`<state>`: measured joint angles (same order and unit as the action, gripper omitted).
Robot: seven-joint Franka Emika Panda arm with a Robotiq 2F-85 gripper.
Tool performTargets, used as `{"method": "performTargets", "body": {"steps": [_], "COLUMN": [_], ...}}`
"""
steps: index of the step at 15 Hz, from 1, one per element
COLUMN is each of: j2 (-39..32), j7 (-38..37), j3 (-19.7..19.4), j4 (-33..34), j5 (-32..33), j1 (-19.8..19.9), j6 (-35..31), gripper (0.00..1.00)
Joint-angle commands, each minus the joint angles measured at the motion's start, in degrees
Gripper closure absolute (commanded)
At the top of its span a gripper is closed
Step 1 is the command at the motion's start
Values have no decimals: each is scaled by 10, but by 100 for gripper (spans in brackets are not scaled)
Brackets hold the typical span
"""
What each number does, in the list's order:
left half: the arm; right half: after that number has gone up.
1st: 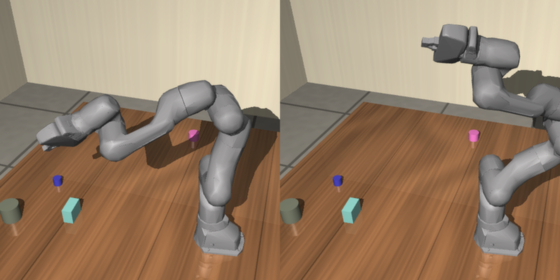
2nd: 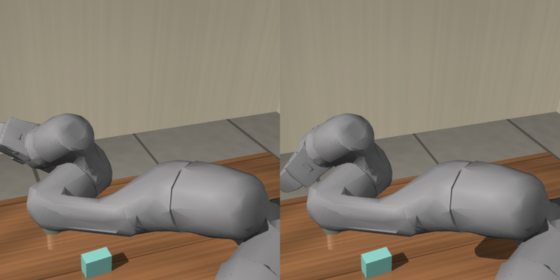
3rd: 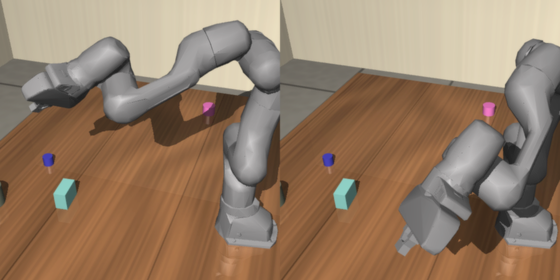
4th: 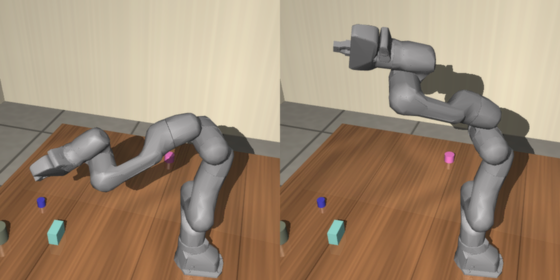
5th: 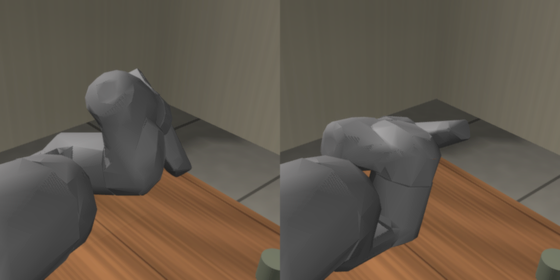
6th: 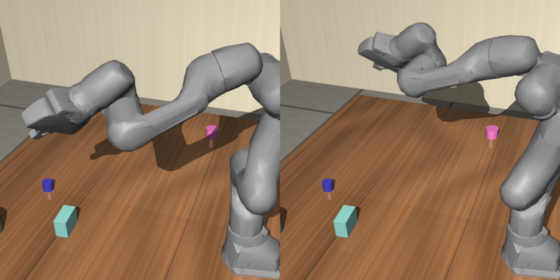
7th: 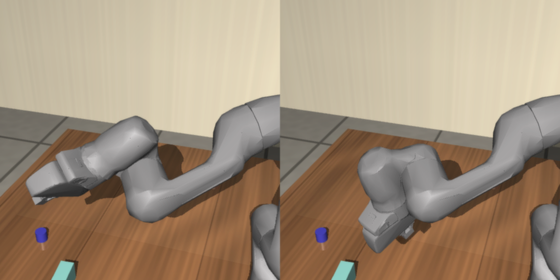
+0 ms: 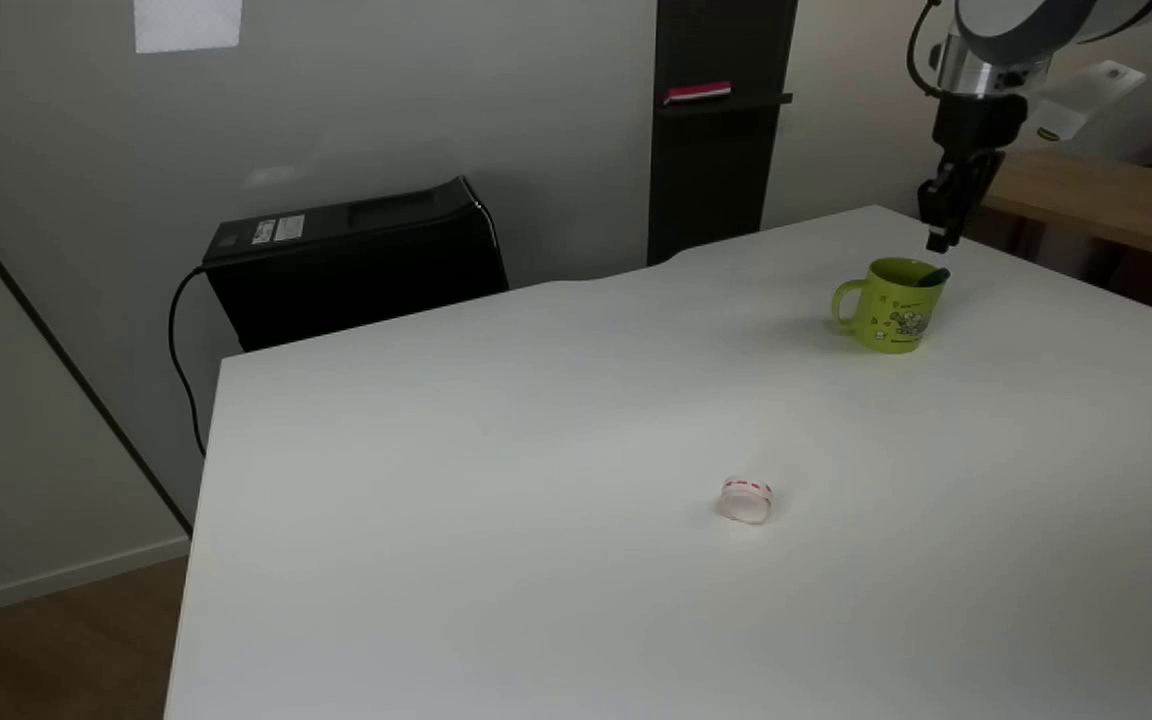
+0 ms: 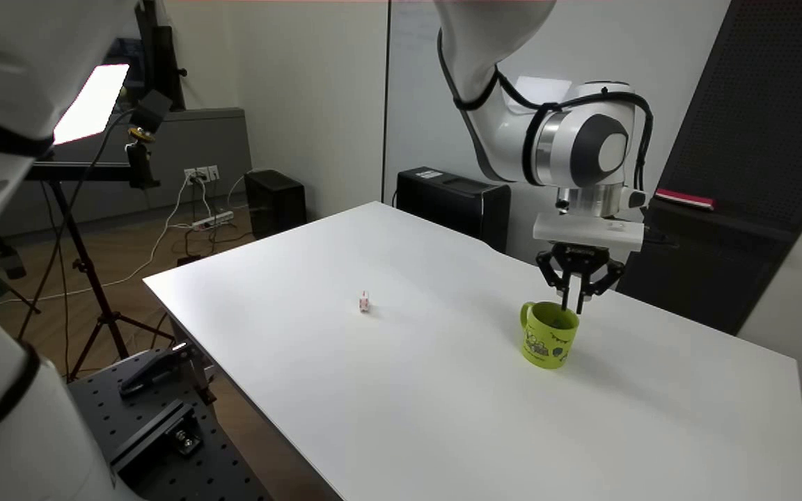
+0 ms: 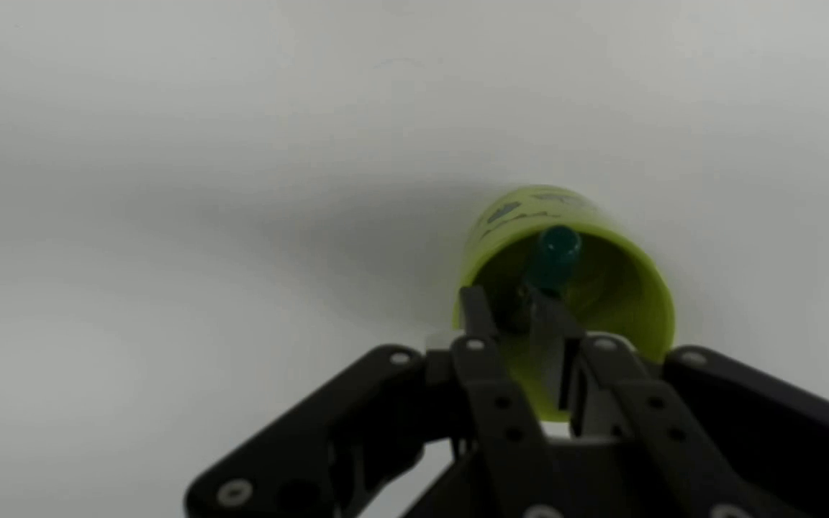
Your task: Pick up the marker in the mug and put it on the table
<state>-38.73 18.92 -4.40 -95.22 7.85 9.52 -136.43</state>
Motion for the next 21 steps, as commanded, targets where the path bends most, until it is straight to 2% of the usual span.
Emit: {"method": "performTargets", "body": {"steps": [1,9,21], "j2": [-5,-7,-18], "j7": [-20,-17,-10], "j3": [-1,5,6], "j4": [20,13,5], "j5": [1,-7,-8], "j1": [-1,1,3], "j6": [23,47,44], "gripper": [51,0,0]}}
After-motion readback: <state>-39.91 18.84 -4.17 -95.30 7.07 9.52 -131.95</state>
